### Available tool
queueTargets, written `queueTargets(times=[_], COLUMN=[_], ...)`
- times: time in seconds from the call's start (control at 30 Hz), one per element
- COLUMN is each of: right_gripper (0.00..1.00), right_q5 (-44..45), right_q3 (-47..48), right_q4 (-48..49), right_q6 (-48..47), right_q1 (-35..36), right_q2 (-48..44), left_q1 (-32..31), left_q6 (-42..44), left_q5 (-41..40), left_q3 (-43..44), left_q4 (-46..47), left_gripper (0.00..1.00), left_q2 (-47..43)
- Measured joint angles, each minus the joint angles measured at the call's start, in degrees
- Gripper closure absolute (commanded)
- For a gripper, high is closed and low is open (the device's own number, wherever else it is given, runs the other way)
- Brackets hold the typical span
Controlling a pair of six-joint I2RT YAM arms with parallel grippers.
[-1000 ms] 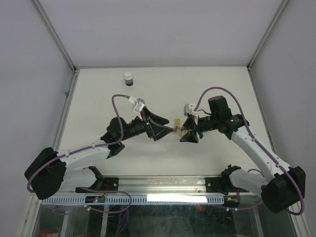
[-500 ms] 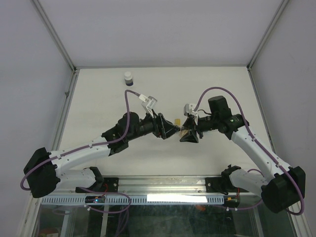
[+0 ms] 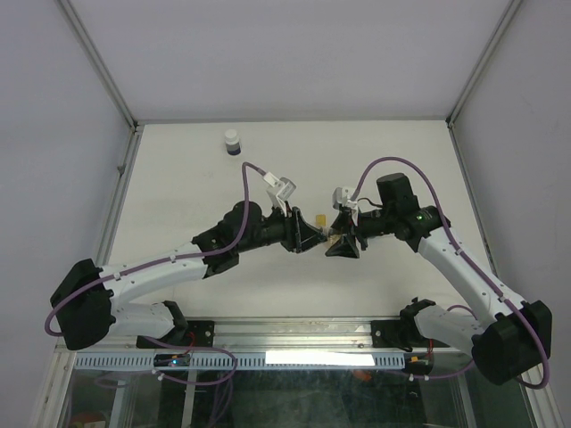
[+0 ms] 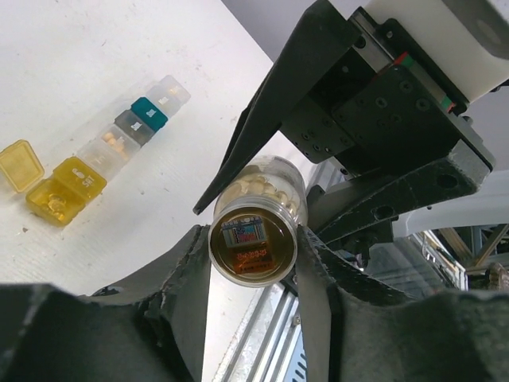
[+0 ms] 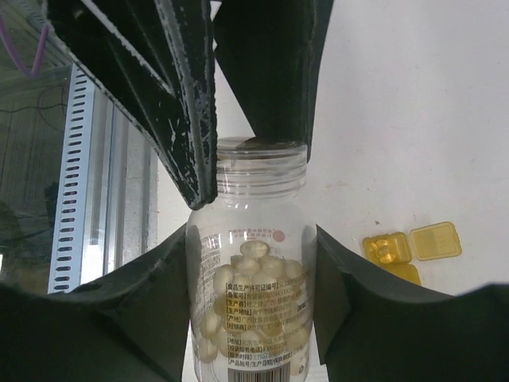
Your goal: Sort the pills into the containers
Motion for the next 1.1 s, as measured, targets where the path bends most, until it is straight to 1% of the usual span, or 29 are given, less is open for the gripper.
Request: queueTargets(times=[0.03, 0.07, 0.13, 0.17, 0.23, 0.27, 0.33, 0.4, 0.43, 0.47, 0.53, 0.6, 0.7, 0.77, 0.87, 0.97, 1.1], right_gripper=[1.0, 1.0, 1.0, 1.0, 1.0, 1.0, 1.0, 1.0, 1.0, 1.0, 1.0, 1.0, 1.0, 1.0, 1.0, 1.0, 1.0], right_q5=[0.0, 0.0, 0.0, 0.0, -0.1, -0.2, -0.3, -0.5, -0.6, -0.7, -0.7, -0.7, -0.8, -0.9, -1.1, -1.3, -1.5], right_q3=[0.0, 0.0, 0.0, 0.0, 0.0, 0.0, 0.0, 0.0, 0.0, 0.1, 0.1, 0.1, 0.1, 0.1, 0.1, 0.1, 0.1], right_q4=[-0.1, -0.3, -1.1, -1.6, -2.2, -2.7, -3.9, -4.3, -4.2, -3.4, -2.2, -1.7, -1.2, -1.0, -0.9, -0.9, -0.9], right_q6=[0.0, 0.0, 0.0, 0.0, 0.0, -0.1, -0.3, -0.2, -0.2, -0.2, -0.2, -0.2, -0.2, -0.2, -0.2, -0.2, -0.2], right_q1=[0.0, 0.0, -0.1, -0.2, -0.3, -0.4, -0.4, -0.4, -0.4, -0.4, -0.4, -0.4, -0.5, -0.5, -0.5, -0.5, -0.5], right_q2=[0.0, 0.0, 0.0, 0.0, -0.2, -0.3, -0.7, -0.9, -0.9, -0.9, -0.9, -0.9, -1.0, -1.2, -1.4, -1.5, -1.5], left_q1=[0.0, 0.1, 0.2, 0.3, 0.9, 1.0, 1.2, 1.2, 1.0, 0.8, 0.2, -0.1, 0.0, 0.0, 0.0, 0.0, 0.0], left_q6=[0.6, 1.6, 4.1, 6.5, 12.2, 15.7, 22.8, 30.4, 33.3, 35.1, 36.7, 36.6, 34.4, 31.7, 27.0, 19.7, 8.3], left_q5=[0.4, 0.9, 2.6, 4.0, 7.6, 9.5, 12.9, 15.0, 15.9, 16.1, 15.5, 14.7, 11.8, 10.1, 7.8, 4.2, -1.5], left_q3=[0.1, 0.2, 0.2, 0.1, -0.2, -0.5, -0.5, -0.5, -0.4, -0.4, -0.7, -2.6, -8.2, -11.9, -15.8, -19.1, -20.1], left_q4=[0.1, 0.3, 1.2, 1.9, 3.7, 4.5, 5.4, 5.4, 5.3, 5.3, 6.6, 11.3, 17.9, 20.3, 22.2, 23.7, 22.8], left_gripper=[0.8, 0.82, 0.82, 0.81, 0.73, 0.67, 0.46, 0.18, 0.08, 0.02, 0.01, 0.01, 0.01, 0.01, 0.01, 0.01, 0.09], left_q2=[0.1, 0.3, 0.8, 1.2, 1.7, 1.9, 2.3, 2.4, 2.6, 2.7, 2.7, 2.1, -0.6, -3.2, -7.5, -12.0, -14.8])
